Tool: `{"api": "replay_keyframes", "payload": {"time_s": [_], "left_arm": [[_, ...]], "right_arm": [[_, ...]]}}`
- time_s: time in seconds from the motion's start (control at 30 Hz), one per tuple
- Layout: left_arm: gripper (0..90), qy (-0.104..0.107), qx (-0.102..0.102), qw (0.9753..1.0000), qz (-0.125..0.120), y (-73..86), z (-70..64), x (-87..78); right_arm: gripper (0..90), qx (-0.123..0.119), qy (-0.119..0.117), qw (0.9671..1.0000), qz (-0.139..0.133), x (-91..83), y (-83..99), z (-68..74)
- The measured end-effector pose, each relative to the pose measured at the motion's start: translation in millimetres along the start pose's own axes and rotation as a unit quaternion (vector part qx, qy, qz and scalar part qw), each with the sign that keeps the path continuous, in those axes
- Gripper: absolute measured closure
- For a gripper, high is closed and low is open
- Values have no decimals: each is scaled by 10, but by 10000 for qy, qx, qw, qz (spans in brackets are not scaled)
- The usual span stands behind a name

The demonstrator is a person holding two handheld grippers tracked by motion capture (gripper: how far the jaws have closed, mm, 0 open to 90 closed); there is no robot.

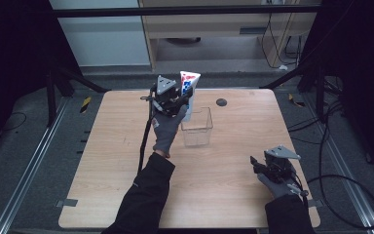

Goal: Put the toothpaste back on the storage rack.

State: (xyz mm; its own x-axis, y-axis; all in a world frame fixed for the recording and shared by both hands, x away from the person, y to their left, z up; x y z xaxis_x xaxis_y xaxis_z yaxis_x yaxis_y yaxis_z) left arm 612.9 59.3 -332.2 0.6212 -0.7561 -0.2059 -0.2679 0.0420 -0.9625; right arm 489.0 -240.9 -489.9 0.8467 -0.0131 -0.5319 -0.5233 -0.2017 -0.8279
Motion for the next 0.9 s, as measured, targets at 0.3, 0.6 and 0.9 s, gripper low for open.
{"api": "replay_keyframes", "payload": {"time_s": [0.3, 0.6, 0.9], "left_arm": [[727, 55, -22, 10000, 43, 80, 24, 227], [727, -3, -51, 9999, 154, 195, 97, 354], [726, -37, -135, 9995, 294, 319, 178, 459]], "right_arm": [[414, 49, -50, 10000, -31, -6, -9, 0], [414, 36, -75, 10000, 5, -1, -4, 14], [414, 25, -78, 10000, 2, 6, 0, 8]]}}
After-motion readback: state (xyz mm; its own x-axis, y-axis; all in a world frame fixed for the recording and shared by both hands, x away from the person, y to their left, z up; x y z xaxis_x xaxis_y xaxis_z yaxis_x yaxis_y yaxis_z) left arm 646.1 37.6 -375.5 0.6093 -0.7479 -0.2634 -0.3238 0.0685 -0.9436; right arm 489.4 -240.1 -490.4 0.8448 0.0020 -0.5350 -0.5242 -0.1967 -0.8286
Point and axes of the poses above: each handheld gripper's, and its own axes: x roughly forward along the jaws, y roughly out of its underside, z roughly to its left, the point moved 4 cm from there along x, roughly forward along the jaws, and after that the axes turned 15 degrees about y, right-handed, at the moved point
